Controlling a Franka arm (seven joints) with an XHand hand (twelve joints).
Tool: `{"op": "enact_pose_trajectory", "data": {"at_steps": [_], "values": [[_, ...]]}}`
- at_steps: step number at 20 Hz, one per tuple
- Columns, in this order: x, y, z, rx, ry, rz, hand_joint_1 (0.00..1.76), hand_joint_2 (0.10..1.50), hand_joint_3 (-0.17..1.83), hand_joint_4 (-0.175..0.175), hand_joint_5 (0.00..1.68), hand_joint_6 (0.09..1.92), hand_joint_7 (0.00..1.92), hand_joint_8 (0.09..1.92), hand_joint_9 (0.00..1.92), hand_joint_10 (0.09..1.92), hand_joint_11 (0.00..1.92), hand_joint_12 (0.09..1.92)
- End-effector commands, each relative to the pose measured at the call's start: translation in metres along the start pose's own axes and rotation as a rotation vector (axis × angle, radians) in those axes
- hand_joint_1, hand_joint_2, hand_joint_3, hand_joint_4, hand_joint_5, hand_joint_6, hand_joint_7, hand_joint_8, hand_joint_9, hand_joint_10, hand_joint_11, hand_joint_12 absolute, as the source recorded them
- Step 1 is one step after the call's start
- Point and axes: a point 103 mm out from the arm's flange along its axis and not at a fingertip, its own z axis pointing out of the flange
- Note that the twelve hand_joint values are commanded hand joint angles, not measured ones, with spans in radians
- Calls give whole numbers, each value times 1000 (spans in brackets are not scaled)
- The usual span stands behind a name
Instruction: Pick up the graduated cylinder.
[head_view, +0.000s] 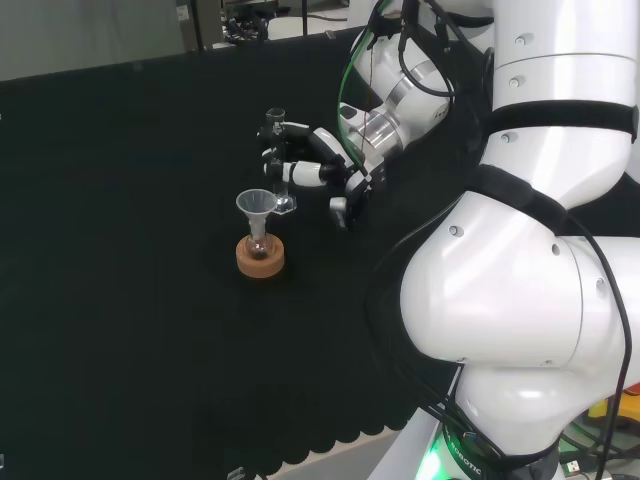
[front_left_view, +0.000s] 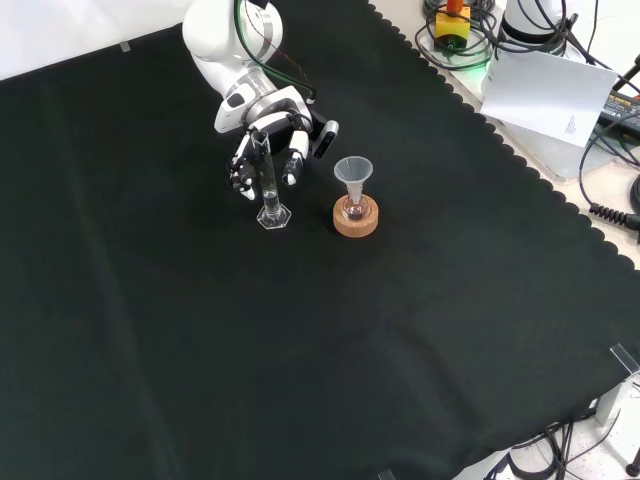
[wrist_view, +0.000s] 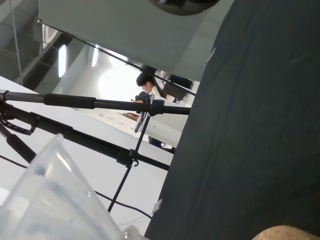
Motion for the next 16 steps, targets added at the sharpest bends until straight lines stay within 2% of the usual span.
{"op": "enact_pose_trajectory", "data": {"at_steps": [1,10,16], "values": [[0,-1,-3,-15,11,-5,1171,1017,-175,-16,535,624,534,580,815,445,558,1182],[0,-1,-5,-28,16,-6,1174,1062,-175,-9,620,691,578,595,880,424,647,1146],[1,0,-5,-38,-6,6,1203,1112,-175,-1,706,721,628,598,936,392,733,1092]]}}
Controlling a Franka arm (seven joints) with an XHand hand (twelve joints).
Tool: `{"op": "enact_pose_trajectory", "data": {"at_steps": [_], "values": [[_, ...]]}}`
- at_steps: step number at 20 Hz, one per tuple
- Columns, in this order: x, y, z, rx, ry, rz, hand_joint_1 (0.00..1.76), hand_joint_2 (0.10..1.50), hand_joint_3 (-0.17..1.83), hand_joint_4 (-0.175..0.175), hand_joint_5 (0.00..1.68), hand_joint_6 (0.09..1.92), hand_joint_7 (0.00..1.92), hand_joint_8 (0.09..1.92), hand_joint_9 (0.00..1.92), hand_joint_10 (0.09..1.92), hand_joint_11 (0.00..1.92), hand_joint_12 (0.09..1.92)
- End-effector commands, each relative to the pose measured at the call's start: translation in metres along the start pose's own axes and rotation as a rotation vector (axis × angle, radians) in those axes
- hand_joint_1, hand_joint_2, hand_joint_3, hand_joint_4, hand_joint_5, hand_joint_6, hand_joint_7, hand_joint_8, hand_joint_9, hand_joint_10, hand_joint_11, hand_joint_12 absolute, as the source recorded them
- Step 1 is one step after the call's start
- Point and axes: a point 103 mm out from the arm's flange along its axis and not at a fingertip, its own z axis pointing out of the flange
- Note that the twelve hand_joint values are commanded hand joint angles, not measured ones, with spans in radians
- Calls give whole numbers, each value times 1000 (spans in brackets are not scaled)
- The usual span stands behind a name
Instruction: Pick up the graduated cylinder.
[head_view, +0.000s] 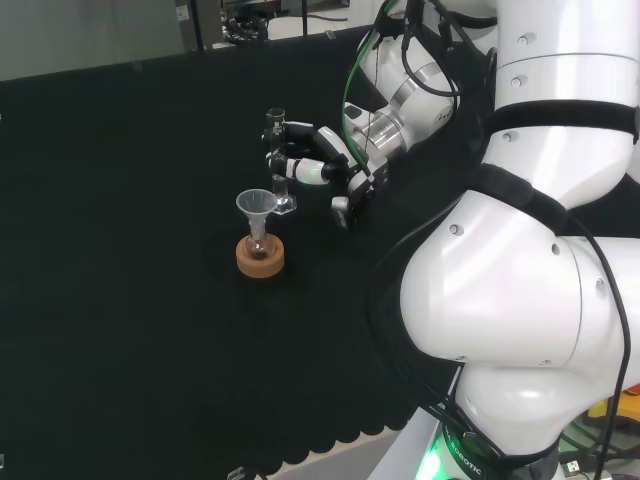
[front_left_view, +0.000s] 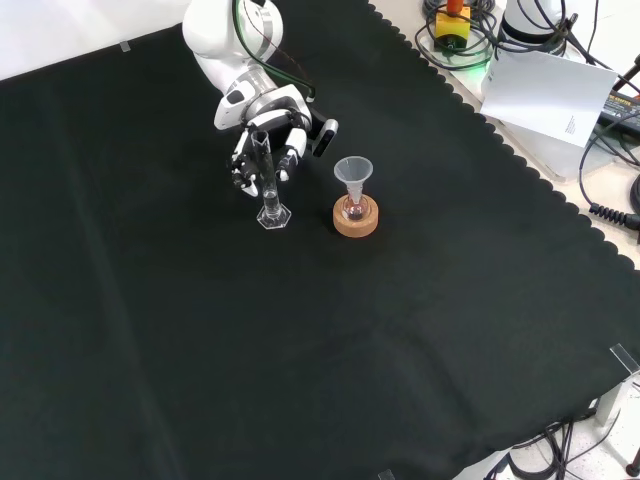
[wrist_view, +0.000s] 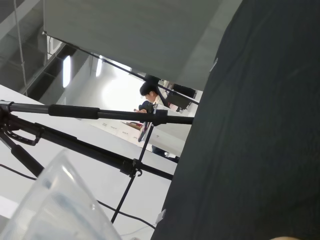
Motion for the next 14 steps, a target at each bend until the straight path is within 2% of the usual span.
{"op": "enact_pose_trajectory", "data": {"at_steps": [1,4,10,14], "values": [[1,1,-2,-16,-21,12,1217,1129,-175,2,738,721,652,608,953,388,760,1077],[2,1,-4,-23,-59,25,1271,1198,-175,-8,839,713,771,701,1038,390,880,998],[3,1,-5,-26,-127,44,1309,1245,-175,-25,848,741,806,778,1086,393,932,946],[7,4,-2,-6,-214,41,1322,1247,-175,-31,843,761,818,801,1109,391,955,934]]}}
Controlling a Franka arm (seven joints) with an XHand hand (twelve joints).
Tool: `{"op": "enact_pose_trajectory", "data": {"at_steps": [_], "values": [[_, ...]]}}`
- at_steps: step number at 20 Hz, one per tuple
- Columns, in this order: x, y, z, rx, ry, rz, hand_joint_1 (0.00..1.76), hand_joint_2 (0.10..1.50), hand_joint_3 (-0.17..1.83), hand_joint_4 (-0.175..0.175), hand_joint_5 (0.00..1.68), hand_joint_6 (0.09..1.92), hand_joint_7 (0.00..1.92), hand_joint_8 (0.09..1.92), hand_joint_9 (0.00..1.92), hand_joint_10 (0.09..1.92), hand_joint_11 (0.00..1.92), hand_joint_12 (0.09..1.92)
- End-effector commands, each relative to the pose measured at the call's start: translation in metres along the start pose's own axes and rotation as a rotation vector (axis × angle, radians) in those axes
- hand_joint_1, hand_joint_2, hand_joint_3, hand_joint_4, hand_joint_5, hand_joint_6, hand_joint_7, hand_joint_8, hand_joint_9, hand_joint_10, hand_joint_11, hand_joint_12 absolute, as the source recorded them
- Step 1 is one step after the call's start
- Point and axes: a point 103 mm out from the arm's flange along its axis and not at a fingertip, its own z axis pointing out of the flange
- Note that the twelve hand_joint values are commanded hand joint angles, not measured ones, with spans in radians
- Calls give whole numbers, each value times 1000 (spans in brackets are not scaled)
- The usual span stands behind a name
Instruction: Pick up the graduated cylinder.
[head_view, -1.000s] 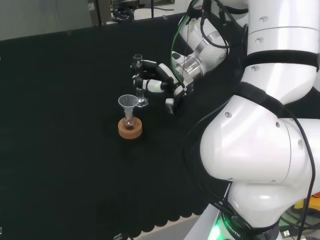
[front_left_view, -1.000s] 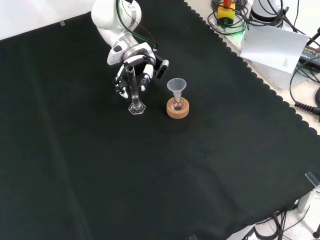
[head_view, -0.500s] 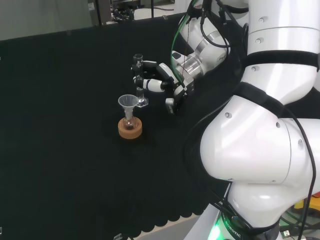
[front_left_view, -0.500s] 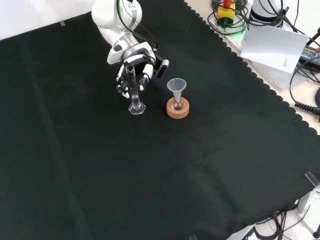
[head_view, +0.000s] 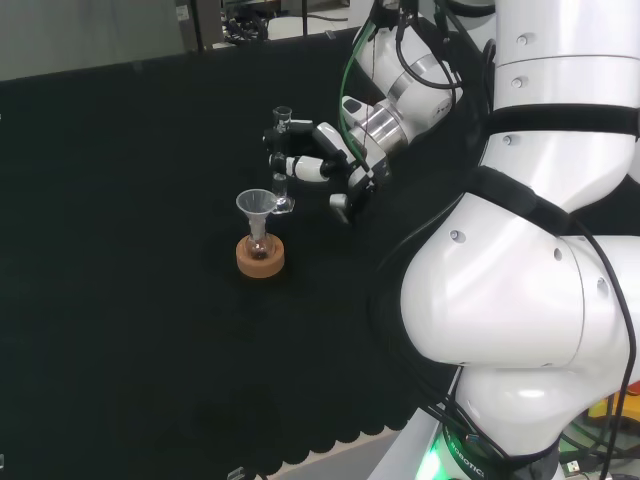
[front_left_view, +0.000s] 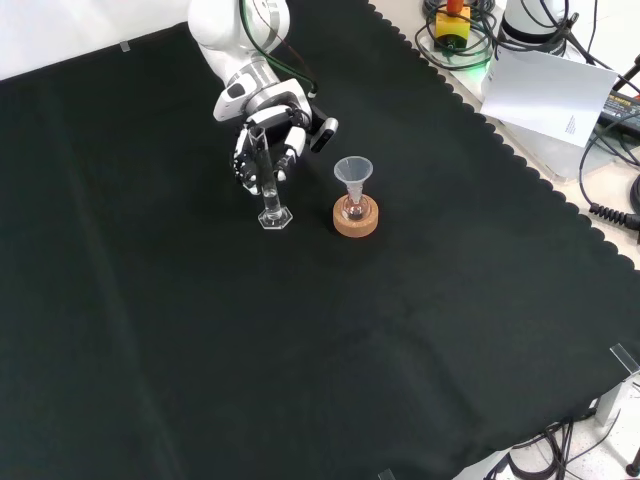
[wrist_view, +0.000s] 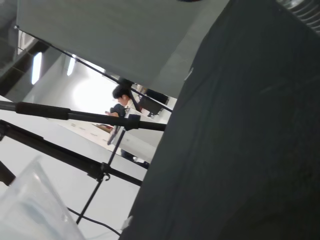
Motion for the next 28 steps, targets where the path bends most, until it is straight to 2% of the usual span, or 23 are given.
{"op": "enact_pose_trajectory", "data": {"at_steps": [1,3,5,6,8,11,16,19,21,28], "values": [[6,3,2,18,-122,4,1330,1231,-140,-32,851,767,834,952,1123,392,971,932],[9,4,2,28,-163,-5,1339,1193,-61,-31,879,771,854,1144,1158,379,1002,922],[14,5,0,38,-221,-15,1274,1175,-14,-125,865,1030,871,1179,1197,365,1034,915],[16,6,-1,45,-248,-19,1260,1165,-5,-150,874,1081,889,1161,1224,345,1051,908],[20,6,-3,54,-288,-25,1255,1142,-1,-170,912,1076,936,1096,1285,283,1083,888],[27,7,-14,74,-348,-39,1264,1111,-1,-175,976,995,1003,993,1372,185,1129,852],[42,6,-41,123,-447,-54,1268,1100,0,-175,997,964,1026,958,1416,129,1153,835],[53,2,-58,124,-532,-48,1271,1094,-2,-175,1010,944,1043,933,1439,125,1166,831],[59,-2,-67,151,-582,-37,1276,1082,-4,-175,1035,902,1073,887,1477,112,1194,815],[79,-21,-96,240,-683,6,1280,1070,-3,-175,1059,865,1102,843,1528,87,1232,781]]}}
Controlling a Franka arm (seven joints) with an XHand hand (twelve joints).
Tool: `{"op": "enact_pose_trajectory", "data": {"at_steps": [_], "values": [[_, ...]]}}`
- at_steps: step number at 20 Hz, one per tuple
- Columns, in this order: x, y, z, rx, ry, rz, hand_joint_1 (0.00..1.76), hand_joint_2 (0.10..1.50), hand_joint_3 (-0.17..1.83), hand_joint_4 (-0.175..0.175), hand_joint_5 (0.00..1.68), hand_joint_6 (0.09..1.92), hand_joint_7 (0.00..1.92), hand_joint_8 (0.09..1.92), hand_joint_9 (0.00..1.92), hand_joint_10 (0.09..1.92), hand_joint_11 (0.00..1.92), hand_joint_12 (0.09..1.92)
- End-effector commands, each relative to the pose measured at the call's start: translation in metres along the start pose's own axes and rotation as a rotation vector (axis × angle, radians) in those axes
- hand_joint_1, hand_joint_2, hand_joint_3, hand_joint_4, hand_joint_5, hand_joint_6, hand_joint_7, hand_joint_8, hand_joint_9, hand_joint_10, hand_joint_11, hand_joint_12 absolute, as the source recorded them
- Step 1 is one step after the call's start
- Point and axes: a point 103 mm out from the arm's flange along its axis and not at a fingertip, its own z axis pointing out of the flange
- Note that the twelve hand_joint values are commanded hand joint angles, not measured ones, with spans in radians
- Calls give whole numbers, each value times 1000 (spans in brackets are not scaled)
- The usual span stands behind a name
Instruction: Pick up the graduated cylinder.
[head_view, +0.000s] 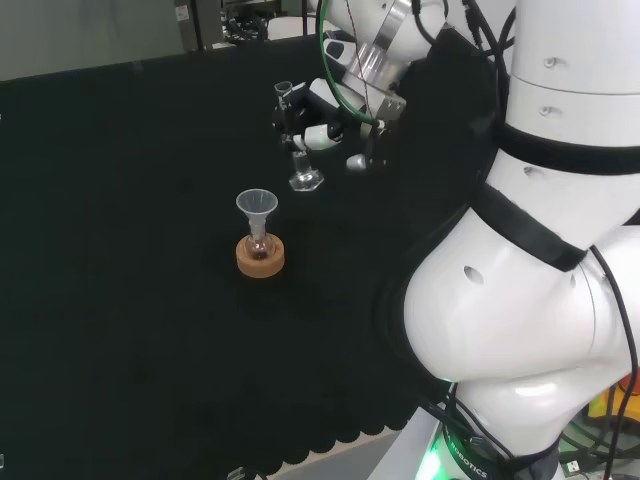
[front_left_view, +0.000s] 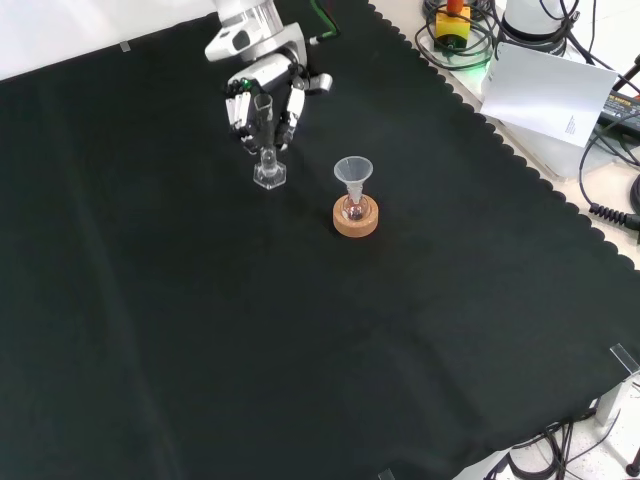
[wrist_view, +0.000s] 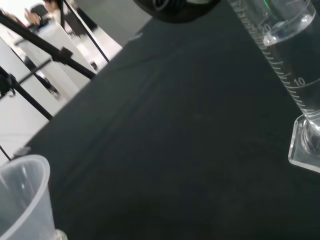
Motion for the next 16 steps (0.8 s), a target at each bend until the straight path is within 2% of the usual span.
{"op": "enact_pose_trajectory", "data": {"at_steps": [1,9,16], "values": [[3,-29,-39,104,-141,44,1281,1068,-3,-175,1064,858,1107,836,1532,87,1234,777],[27,-57,-60,228,-221,58,1283,1063,-3,-175,1075,844,1118,819,1548,87,1241,768],[40,-78,-63,308,-235,70,1283,1062,-4,-175,1079,837,1123,811,1555,87,1245,764]]}}
